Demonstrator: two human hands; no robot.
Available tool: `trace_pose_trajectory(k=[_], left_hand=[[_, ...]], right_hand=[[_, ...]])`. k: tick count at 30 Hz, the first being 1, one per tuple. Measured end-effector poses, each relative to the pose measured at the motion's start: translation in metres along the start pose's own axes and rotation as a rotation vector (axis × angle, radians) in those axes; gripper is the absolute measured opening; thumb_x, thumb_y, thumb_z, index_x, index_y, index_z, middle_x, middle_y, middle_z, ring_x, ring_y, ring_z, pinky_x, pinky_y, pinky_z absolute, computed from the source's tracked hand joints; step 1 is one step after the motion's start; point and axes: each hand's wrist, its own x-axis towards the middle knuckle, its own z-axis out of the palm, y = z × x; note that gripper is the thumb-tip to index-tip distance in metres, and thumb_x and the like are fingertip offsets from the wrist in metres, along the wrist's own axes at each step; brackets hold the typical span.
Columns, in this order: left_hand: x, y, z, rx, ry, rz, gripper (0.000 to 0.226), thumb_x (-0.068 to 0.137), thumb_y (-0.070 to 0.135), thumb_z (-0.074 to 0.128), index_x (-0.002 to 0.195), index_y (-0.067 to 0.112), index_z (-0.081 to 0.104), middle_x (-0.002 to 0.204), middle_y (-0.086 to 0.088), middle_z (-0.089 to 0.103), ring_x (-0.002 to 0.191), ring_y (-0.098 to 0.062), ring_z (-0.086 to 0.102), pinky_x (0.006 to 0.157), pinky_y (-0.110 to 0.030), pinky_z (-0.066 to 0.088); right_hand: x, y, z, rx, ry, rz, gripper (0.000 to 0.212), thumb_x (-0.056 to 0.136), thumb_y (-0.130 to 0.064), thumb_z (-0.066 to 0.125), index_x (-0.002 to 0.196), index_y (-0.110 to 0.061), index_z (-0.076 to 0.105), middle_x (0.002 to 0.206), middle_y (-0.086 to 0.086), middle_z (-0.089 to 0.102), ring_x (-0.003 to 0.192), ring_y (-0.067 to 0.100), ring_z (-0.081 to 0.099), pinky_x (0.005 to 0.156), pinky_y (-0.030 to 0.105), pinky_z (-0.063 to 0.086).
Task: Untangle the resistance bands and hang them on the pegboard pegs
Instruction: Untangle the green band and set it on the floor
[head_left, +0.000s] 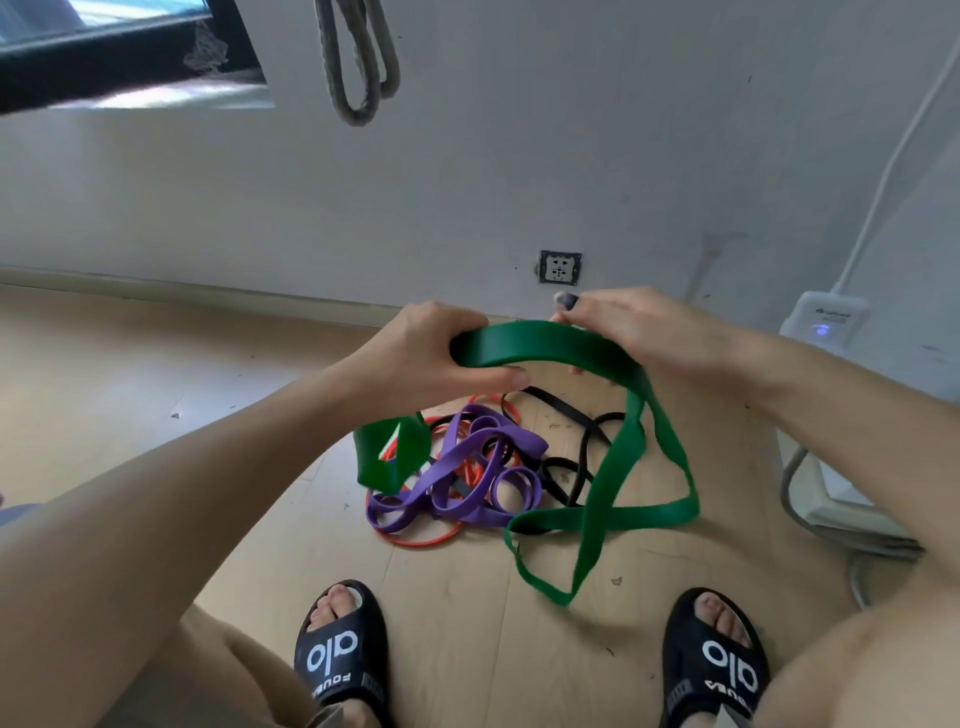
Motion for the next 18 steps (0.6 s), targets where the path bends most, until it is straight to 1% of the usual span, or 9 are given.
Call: trace_pose_trajectory(k=[2, 4, 6, 7, 9, 11, 15, 16, 18], left_hand=[[-0.001, 0.009, 0.003, -0.039, -0.03, 0.039, 0.047, 0.082, 0.055, 0.077, 0.072, 0.013, 0.06, 0.057, 0.003, 0.047, 0.048, -0.009, 0.041, 0.049, -0.026, 0.029], [-0.002, 0.016, 0.006, -0.095, -0.077, 0.079, 0.047, 0.081, 0.057, 0.074, 0.08, 0.011, 0.066, 0.061, -0.002, 0.056, 0.052, -0.012, 0.047, 0.051, -0.029, 0.035], [-0.004, 0.018, 0.007, -0.09, -0.106, 0.099, 0.049, 0.078, 0.058, 0.073, 0.083, 0.009, 0.066, 0.06, 0.001, 0.056, 0.051, -0.009, 0.047, 0.05, -0.025, 0.035], [-0.004, 0.016, 0.008, -0.074, -0.125, 0.097, 0.052, 0.076, 0.061, 0.073, 0.084, 0.01, 0.065, 0.06, -0.001, 0.058, 0.052, -0.01, 0.05, 0.05, -0.026, 0.037], [-0.006, 0.01, 0.009, -0.055, -0.19, 0.055, 0.057, 0.072, 0.069, 0.07, 0.091, 0.015, 0.066, 0.07, -0.007, 0.066, 0.059, -0.016, 0.059, 0.055, -0.033, 0.045], [-0.007, 0.001, 0.007, -0.099, -0.259, -0.018, 0.061, 0.071, 0.073, 0.068, 0.098, 0.018, 0.066, 0.077, -0.007, 0.068, 0.063, -0.021, 0.059, 0.059, -0.039, 0.047], [-0.004, -0.011, 0.0, -0.259, -0.267, -0.085, 0.069, 0.076, 0.075, 0.054, 0.108, 0.014, 0.065, 0.079, -0.004, 0.058, 0.065, -0.014, 0.052, 0.06, -0.032, 0.042], [-0.003, -0.012, 0.0, -0.232, -0.26, -0.096, 0.071, 0.076, 0.077, 0.051, 0.108, 0.015, 0.065, 0.078, -0.004, 0.057, 0.064, -0.013, 0.051, 0.061, -0.033, 0.042], [-0.004, -0.013, 0.004, -0.102, -0.226, -0.097, 0.071, 0.075, 0.08, 0.052, 0.106, 0.018, 0.066, 0.076, -0.003, 0.061, 0.06, -0.014, 0.052, 0.061, -0.037, 0.044]], right_hand=[[0.003, -0.006, 0.015, 0.166, -0.004, -0.044, 0.062, 0.086, -0.07, 0.048, 0.1, -0.015, 0.072, 0.079, -0.006, 0.071, 0.078, 0.013, 0.065, 0.074, 0.029, 0.05], [0.007, -0.008, 0.029, 0.176, -0.021, -0.111, 0.059, 0.088, -0.071, 0.058, 0.088, -0.014, 0.068, 0.073, -0.004, 0.063, 0.071, 0.014, 0.058, 0.067, 0.031, 0.044], [0.01, -0.007, 0.037, 0.131, -0.036, -0.109, 0.053, 0.087, -0.066, 0.066, 0.083, -0.013, 0.066, 0.071, -0.002, 0.061, 0.067, 0.013, 0.056, 0.064, 0.034, 0.041], [0.011, -0.008, 0.038, 0.118, -0.029, -0.096, 0.046, 0.089, -0.058, 0.07, 0.081, -0.012, 0.067, 0.069, -0.003, 0.062, 0.065, 0.011, 0.056, 0.063, 0.032, 0.042], [0.013, -0.01, 0.036, 0.121, -0.007, -0.102, 0.029, 0.091, -0.041, 0.075, 0.078, -0.015, 0.068, 0.068, -0.004, 0.065, 0.064, 0.009, 0.058, 0.064, 0.03, 0.044], [0.014, -0.014, 0.031, 0.159, 0.036, -0.112, 0.023, 0.09, -0.032, 0.077, 0.074, -0.017, 0.068, 0.071, 0.0, 0.067, 0.067, 0.011, 0.06, 0.066, 0.029, 0.045], [0.011, -0.014, 0.01, 0.111, 0.121, -0.079, 0.025, 0.092, -0.032, 0.075, 0.072, -0.019, 0.066, 0.058, -0.01, 0.056, 0.052, 0.004, 0.049, 0.054, 0.021, 0.037], [0.01, -0.013, 0.007, 0.081, 0.129, -0.068, 0.025, 0.092, -0.033, 0.075, 0.075, -0.015, 0.067, 0.058, -0.01, 0.056, 0.052, 0.004, 0.048, 0.053, 0.021, 0.038], [0.009, -0.012, 0.006, 0.027, 0.108, -0.044, 0.029, 0.092, -0.035, 0.073, 0.081, -0.009, 0.07, 0.067, -0.002, 0.062, 0.06, 0.007, 0.055, 0.061, 0.026, 0.044]])
